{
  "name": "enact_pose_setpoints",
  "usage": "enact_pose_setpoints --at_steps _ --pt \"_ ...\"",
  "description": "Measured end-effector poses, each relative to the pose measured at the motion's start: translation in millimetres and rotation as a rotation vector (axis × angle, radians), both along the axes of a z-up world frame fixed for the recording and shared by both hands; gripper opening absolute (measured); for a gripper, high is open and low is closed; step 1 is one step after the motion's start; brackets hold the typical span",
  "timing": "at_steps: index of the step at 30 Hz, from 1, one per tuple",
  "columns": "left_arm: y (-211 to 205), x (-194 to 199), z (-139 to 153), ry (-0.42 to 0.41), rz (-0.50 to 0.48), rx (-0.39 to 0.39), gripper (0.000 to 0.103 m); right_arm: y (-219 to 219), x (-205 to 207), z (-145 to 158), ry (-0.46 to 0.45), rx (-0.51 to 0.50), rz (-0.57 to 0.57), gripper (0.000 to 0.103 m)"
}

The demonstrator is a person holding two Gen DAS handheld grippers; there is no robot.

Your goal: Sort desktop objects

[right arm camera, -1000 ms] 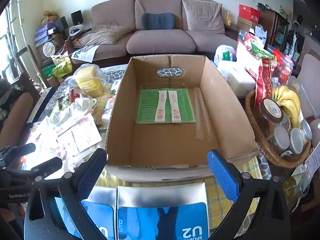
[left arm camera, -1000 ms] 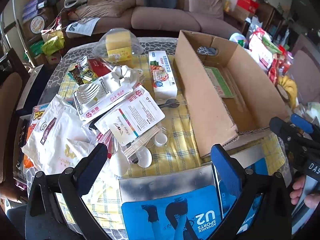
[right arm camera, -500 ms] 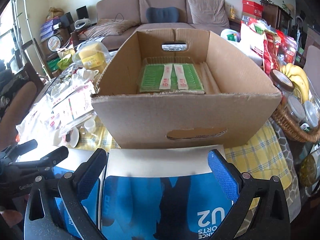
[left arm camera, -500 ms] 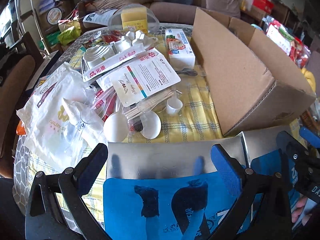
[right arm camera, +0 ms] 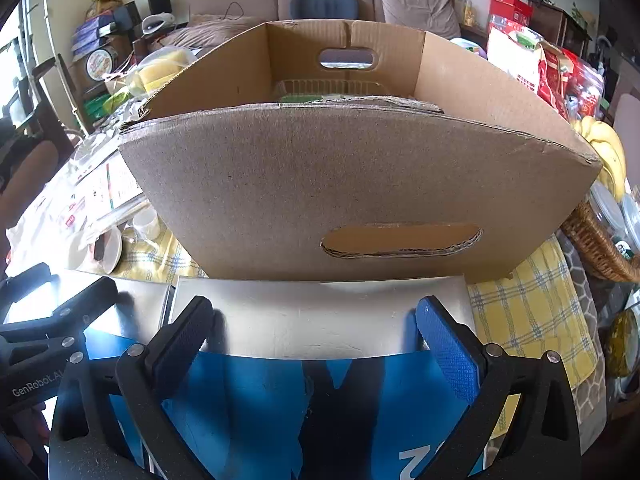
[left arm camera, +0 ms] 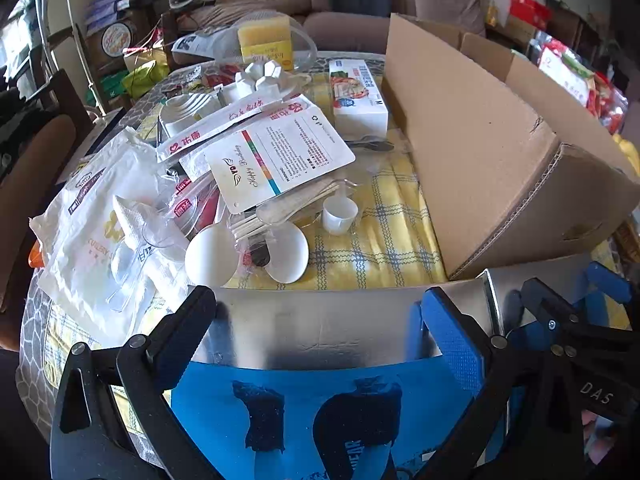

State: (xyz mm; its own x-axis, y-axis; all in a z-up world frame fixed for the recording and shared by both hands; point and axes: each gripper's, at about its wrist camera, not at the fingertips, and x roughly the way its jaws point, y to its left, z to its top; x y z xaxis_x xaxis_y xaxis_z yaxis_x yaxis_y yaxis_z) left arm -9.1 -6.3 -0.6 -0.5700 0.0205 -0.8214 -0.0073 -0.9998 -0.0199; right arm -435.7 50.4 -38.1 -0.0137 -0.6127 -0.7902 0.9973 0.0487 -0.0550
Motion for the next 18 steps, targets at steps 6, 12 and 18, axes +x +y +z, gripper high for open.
enact_pose_setpoints --at_steps 6,12,18 --pt "-1.1 3.5 0.0 0.003 0.005 0.0 0.103 0.4 0.1 -1.2 0.002 -0.004 0.006 0.103" --pt "-0.9 5.1 0.2 0.003 0.007 -0.001 0.103 -2.4 -0.3 -0.7 0.002 -0.006 0.021 0.103" --pt "-1.0 5.3 0.5 0.001 0.007 -0.003 0.103 -2.6 -0.2 -0.7 0.003 -0.007 0.021 0.103"
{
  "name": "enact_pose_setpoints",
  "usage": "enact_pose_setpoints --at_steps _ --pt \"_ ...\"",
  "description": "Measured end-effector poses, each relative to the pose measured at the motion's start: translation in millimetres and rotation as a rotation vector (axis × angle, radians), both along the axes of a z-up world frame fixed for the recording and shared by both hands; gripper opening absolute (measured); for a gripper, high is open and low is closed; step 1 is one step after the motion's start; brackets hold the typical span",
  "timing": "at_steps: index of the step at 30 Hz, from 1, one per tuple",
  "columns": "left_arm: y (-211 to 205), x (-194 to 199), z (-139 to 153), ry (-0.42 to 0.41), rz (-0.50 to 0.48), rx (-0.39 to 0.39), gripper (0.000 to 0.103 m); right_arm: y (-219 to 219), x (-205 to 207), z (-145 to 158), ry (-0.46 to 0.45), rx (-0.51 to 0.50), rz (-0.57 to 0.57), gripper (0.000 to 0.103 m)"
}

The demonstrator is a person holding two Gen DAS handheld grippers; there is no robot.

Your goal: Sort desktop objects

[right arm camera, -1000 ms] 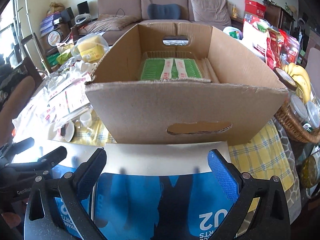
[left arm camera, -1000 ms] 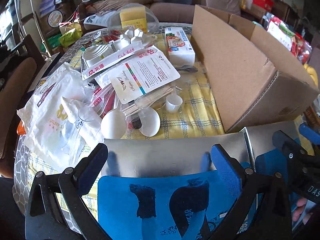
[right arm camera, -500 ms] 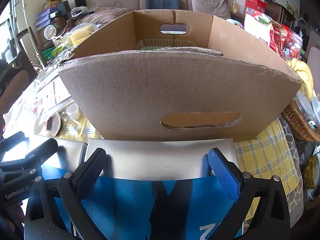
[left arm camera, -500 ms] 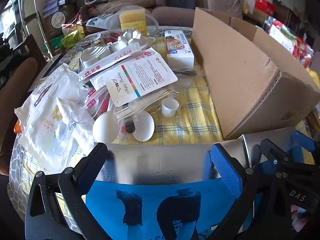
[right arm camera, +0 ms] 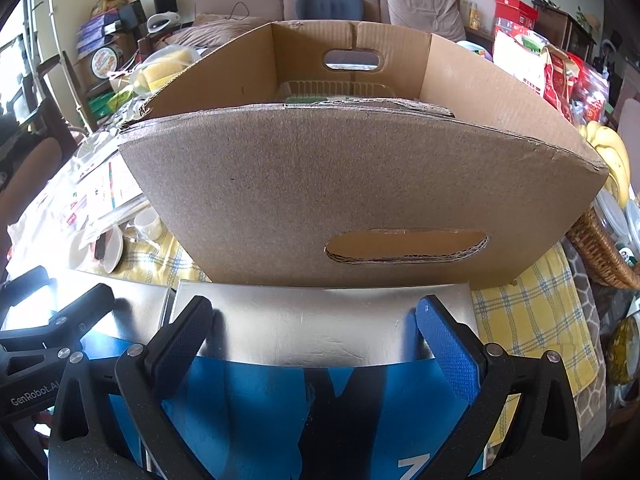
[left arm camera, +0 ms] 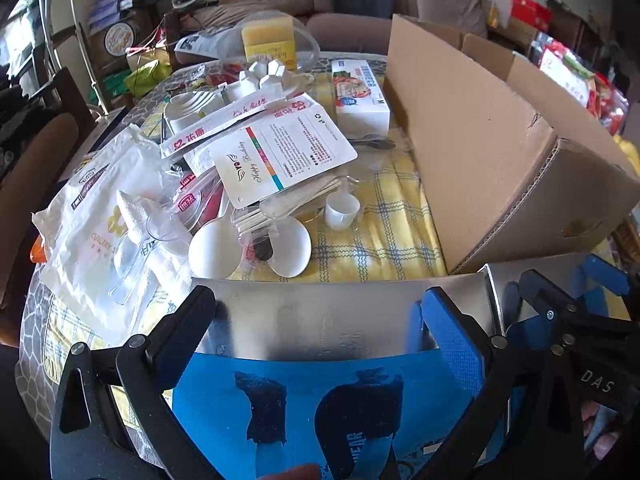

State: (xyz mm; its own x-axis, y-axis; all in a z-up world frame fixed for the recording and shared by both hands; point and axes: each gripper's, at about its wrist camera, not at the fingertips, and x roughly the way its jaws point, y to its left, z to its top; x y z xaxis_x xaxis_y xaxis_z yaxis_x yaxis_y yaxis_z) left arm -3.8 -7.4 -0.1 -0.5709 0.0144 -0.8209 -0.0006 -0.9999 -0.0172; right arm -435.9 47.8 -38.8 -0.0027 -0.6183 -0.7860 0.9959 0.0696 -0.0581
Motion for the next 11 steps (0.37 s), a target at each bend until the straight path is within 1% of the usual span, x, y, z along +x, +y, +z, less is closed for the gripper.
enact_pose_setpoints --at_steps 11 --pt "-0.3 0.5 0.4 0.003 0.0 -0.001 0.103 -0.1 -0.2 0.1 0.0 0.0 0.0 0.103"
